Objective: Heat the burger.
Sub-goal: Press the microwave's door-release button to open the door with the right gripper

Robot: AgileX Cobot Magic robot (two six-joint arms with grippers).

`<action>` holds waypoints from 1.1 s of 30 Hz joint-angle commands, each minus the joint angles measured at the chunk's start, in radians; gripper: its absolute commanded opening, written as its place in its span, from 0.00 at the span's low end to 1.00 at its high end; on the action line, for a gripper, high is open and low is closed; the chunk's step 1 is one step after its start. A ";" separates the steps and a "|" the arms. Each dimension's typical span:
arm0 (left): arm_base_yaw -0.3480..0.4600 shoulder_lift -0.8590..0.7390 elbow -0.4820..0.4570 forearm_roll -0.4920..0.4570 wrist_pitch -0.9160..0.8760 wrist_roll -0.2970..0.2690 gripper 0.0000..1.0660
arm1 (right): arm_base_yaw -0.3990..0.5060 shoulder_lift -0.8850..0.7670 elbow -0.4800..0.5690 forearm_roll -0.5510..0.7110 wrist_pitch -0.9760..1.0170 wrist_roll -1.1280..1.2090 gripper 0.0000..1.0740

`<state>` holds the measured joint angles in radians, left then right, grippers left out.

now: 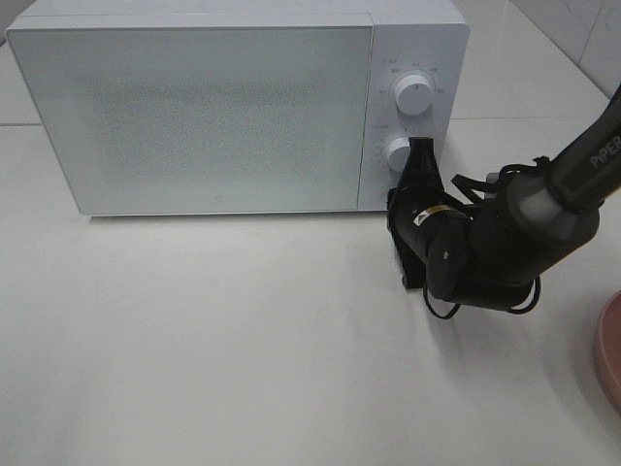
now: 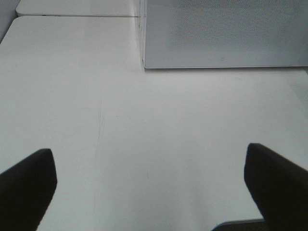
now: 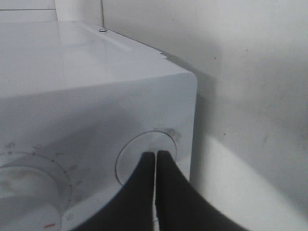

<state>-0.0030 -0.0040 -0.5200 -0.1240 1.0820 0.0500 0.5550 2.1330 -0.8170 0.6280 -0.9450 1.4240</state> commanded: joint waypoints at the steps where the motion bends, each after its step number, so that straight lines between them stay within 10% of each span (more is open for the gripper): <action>1: 0.000 -0.016 0.004 -0.007 -0.010 -0.004 0.92 | -0.003 0.004 -0.014 0.005 -0.023 0.004 0.00; 33: 0.000 -0.016 0.004 -0.007 -0.010 -0.004 0.92 | -0.026 0.077 -0.196 0.084 -0.139 -0.092 0.00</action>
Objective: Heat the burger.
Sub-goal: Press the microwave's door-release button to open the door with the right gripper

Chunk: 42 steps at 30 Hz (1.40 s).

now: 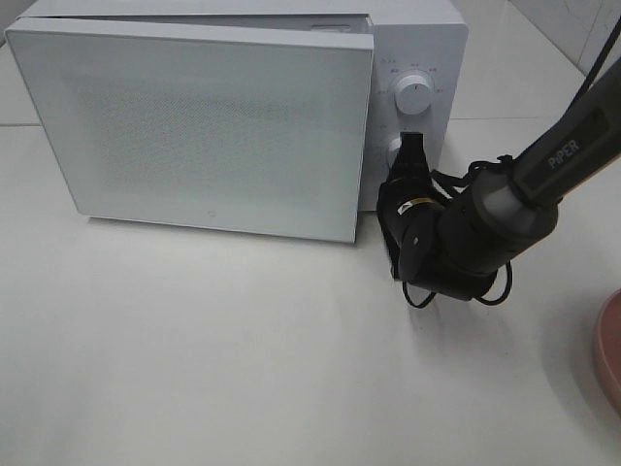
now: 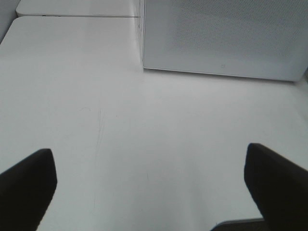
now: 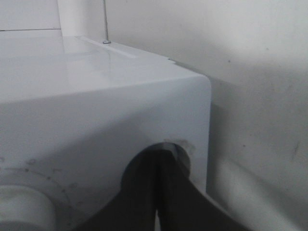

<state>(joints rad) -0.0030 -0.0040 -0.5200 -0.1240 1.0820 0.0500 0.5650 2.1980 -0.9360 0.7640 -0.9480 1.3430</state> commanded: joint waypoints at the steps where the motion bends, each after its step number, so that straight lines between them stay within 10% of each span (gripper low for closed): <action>1: 0.000 -0.016 0.004 -0.007 -0.010 -0.004 0.92 | -0.046 0.012 -0.086 -0.048 -0.135 -0.025 0.00; 42: 0.000 -0.016 0.004 -0.007 -0.010 -0.004 0.92 | -0.044 -0.175 0.135 -0.106 0.134 -0.046 0.00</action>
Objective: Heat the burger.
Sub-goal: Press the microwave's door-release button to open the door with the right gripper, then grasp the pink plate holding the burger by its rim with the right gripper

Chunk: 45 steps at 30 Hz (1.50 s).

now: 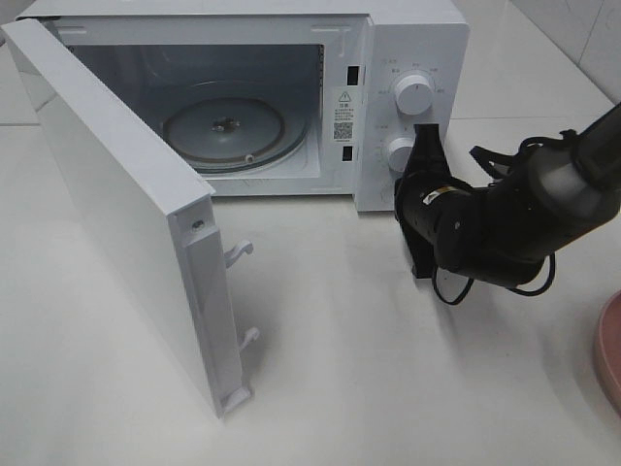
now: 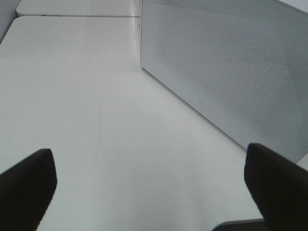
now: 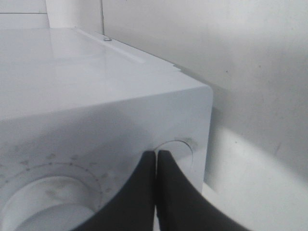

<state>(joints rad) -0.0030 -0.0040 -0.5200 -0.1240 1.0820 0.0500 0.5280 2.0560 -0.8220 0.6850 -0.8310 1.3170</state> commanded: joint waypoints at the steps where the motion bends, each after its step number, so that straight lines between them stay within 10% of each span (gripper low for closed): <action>1: 0.000 -0.016 0.004 -0.007 -0.010 -0.004 0.92 | -0.007 -0.039 0.031 -0.033 0.020 -0.020 0.00; 45: 0.000 -0.016 0.004 -0.007 -0.010 -0.004 0.92 | -0.011 -0.471 0.166 -0.082 0.831 -1.135 0.00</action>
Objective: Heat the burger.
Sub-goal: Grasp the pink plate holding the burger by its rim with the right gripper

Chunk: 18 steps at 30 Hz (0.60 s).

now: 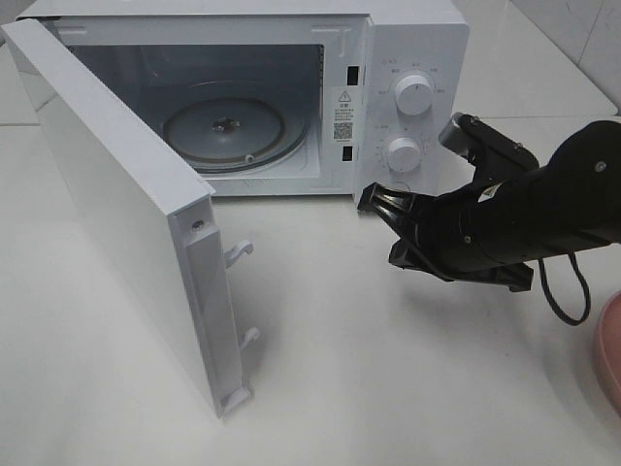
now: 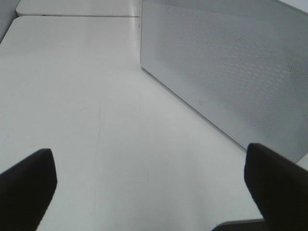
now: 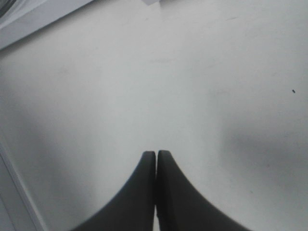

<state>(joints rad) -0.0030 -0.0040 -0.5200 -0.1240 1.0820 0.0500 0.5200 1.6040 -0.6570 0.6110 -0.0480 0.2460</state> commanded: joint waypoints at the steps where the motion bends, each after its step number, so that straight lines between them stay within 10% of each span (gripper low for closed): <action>1: 0.000 -0.016 0.004 -0.007 -0.010 -0.004 0.92 | -0.003 -0.035 0.001 -0.009 0.080 -0.110 0.00; 18: 0.000 -0.016 0.004 -0.007 -0.010 -0.004 0.92 | -0.003 -0.157 0.001 -0.381 0.477 -0.178 0.02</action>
<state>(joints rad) -0.0030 -0.0040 -0.5200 -0.1240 1.0820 0.0500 0.5200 1.4570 -0.6570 0.2530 0.3960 0.0860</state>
